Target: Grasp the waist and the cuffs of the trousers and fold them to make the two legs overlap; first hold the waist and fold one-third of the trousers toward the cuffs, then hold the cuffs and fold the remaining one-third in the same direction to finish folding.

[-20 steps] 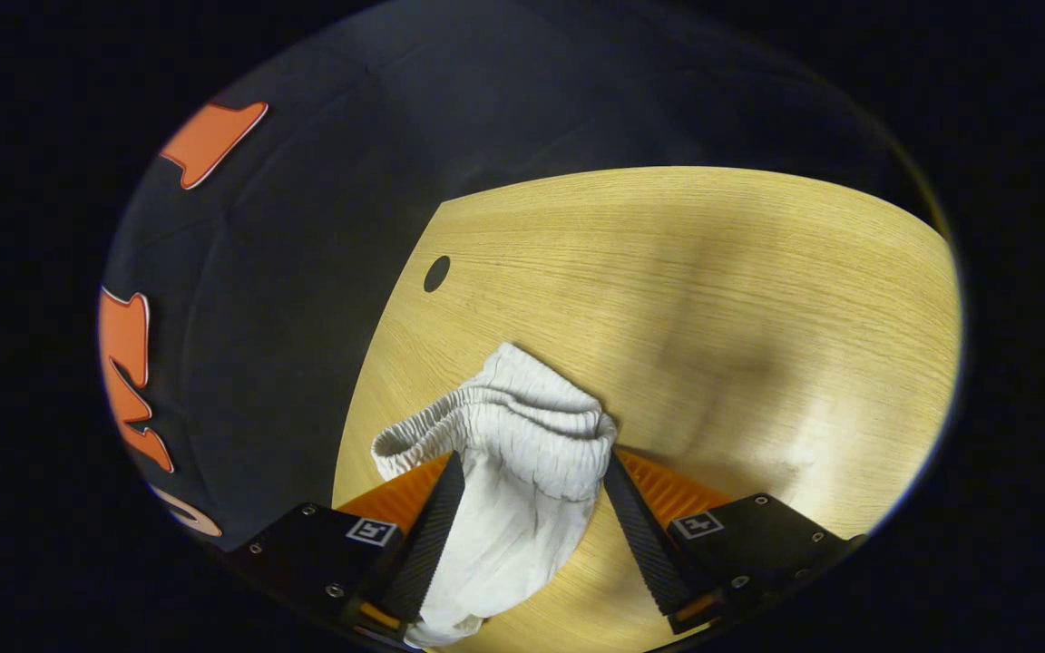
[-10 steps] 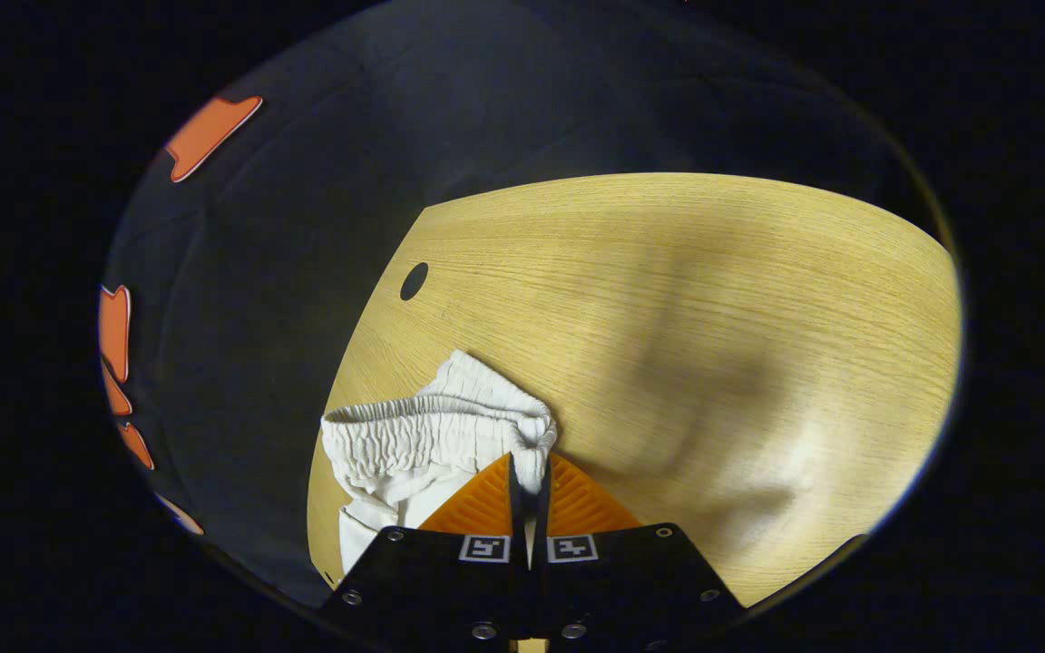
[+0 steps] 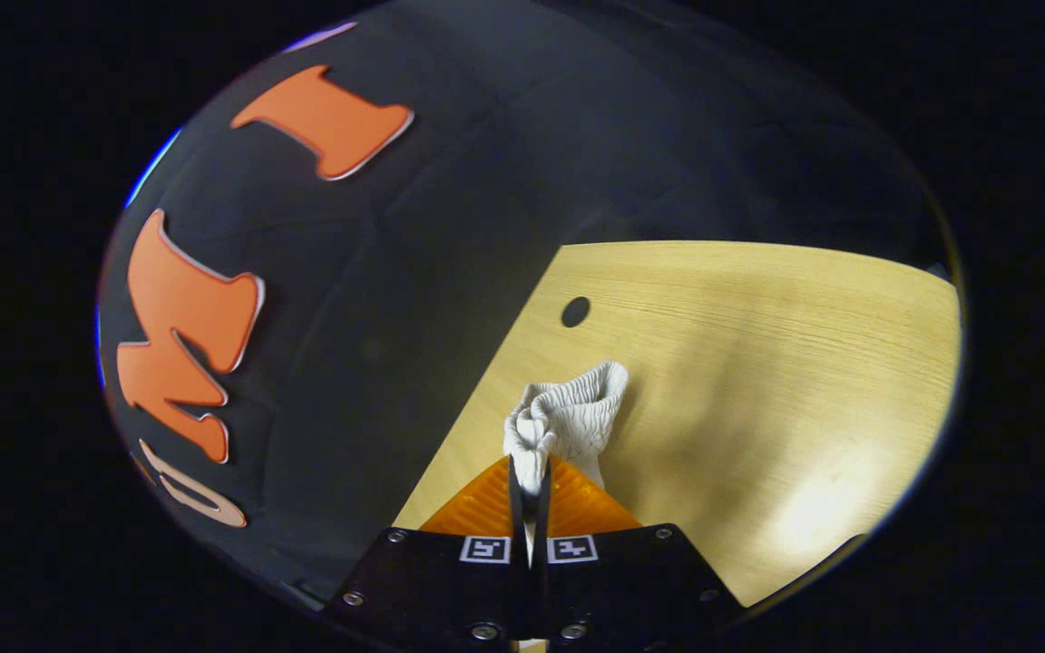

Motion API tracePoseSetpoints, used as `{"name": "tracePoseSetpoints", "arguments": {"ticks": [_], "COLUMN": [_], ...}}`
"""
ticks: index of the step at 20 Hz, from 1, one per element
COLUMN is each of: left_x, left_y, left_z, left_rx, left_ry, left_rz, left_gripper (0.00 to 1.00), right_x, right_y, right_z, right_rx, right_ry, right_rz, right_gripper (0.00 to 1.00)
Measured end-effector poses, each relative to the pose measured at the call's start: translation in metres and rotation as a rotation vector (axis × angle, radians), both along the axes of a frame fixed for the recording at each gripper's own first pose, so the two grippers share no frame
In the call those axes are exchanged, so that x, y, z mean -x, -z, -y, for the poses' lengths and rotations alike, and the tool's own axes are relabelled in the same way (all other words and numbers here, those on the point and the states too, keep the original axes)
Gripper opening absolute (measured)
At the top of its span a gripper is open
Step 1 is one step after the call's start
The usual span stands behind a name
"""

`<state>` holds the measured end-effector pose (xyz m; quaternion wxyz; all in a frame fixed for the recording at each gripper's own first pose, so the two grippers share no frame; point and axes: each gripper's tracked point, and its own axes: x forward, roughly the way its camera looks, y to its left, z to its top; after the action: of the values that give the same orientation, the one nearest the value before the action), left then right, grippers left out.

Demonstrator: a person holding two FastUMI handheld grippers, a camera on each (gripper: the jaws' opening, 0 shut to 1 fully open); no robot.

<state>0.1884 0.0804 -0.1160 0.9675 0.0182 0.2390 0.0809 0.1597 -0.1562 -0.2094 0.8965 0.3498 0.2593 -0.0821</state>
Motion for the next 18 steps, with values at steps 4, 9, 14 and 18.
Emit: {"name": "tracePoseSetpoints", "arguments": {"ticks": [4,9,14,18], "left_x": [0.001,0.001,0.0,-0.001], "left_y": [-0.003,-0.004,-0.002,-0.002], "left_z": [-0.003,-0.002,-0.001,-0.001], "left_rx": [0.027,0.058,0.068,0.075], "left_ry": [0.0,-0.01,-0.018,-0.023], "left_rz": [-0.001,0.004,0.005,0.009], "left_gripper": [0.99,0.99,0.99,0.99], "right_x": [0.011,0.038,0.034,0.031], "right_y": [-0.047,-0.051,-0.057,-0.059], "right_z": [-0.058,-0.09,-0.081,-0.077], "right_rx": [0.051,0.062,0.1,0.139], "right_ry": [-0.101,-0.241,-0.355,-0.416], "right_rz": [0.066,0.051,-0.003,-0.04], "right_gripper": [0.0,0.0,0.0,0.0]}}
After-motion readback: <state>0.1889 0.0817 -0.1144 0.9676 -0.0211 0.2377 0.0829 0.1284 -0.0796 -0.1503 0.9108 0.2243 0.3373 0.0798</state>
